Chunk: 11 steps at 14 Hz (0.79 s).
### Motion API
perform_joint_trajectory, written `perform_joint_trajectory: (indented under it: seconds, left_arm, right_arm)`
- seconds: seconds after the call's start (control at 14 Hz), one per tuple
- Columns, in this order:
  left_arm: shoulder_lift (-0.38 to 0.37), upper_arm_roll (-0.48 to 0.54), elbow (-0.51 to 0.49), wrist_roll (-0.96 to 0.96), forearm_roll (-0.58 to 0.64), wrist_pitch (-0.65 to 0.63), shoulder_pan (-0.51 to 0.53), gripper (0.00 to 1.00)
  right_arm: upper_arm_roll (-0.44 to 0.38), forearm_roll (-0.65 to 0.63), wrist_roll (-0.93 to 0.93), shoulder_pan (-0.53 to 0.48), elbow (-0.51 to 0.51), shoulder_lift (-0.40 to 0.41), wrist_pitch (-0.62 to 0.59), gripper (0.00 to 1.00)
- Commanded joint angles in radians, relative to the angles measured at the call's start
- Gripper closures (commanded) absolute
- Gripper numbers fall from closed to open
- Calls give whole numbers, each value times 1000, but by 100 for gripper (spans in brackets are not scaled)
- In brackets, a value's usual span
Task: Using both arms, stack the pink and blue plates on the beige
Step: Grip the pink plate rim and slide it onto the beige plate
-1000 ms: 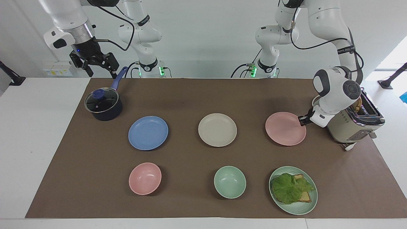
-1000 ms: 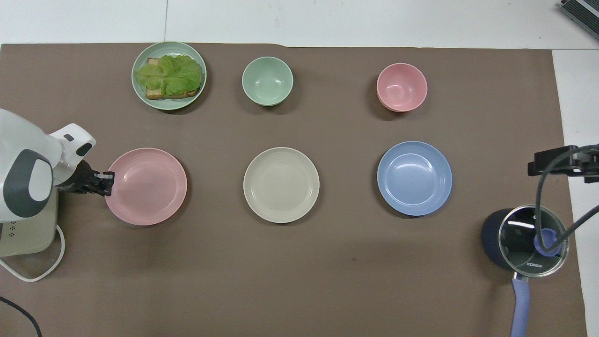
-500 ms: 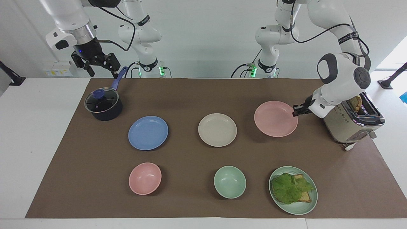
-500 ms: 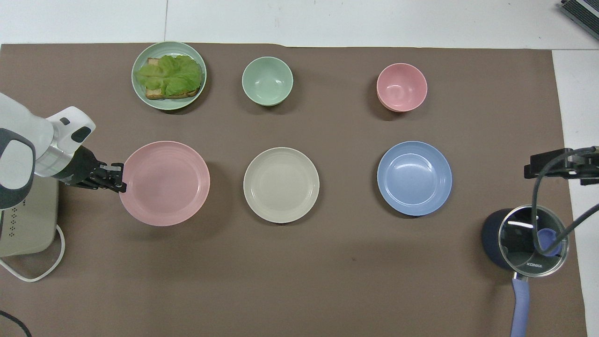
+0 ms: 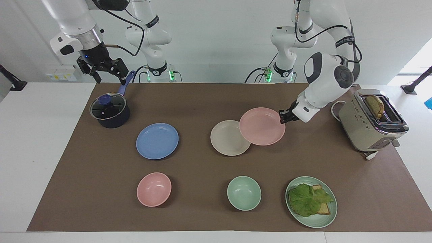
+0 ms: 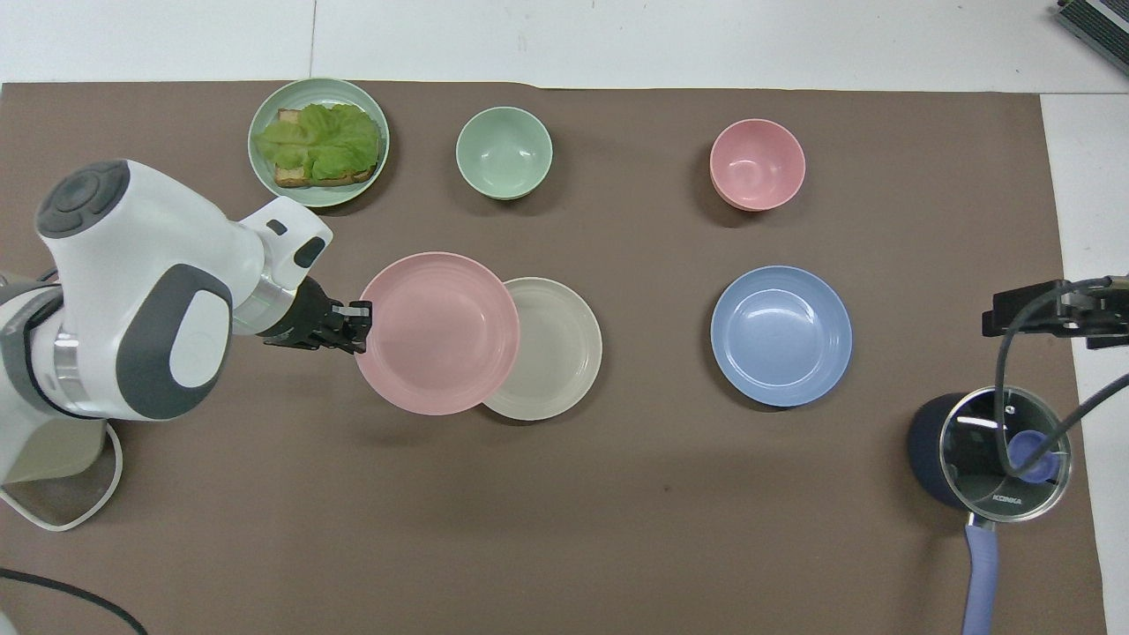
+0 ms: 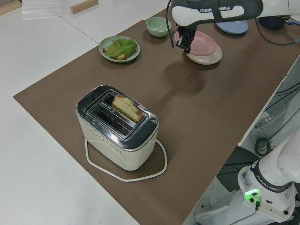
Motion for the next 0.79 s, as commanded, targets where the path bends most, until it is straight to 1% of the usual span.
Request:
perform_joint_trajectory:
  seconds: [0.0,0.21,0.43,0.57,0.71]
  left_arm:
    - [-8,16,-42,-46,-36,85,-72,100]
    - [9,16,-88,-109,-38,205,-146,100]
    - [63,16,-100,-125,-53,271,-189,100]
    - [63,16,-125,-133,-53,301,-201,100]
    - [83,16,-125,-133,-53,311,-203,100]
  right_arm:
    - [5,10,-14,-12,-46,-37,15,0]
    - [5,10,-14,-12,-46,-38,20,0]
    - [5,12,-14,-12,-46,-38,20,0]
    - [5,12,-14,-12,-46,-38,17,0]
    - [5,12,-14,-12,-46,-38,15,0]
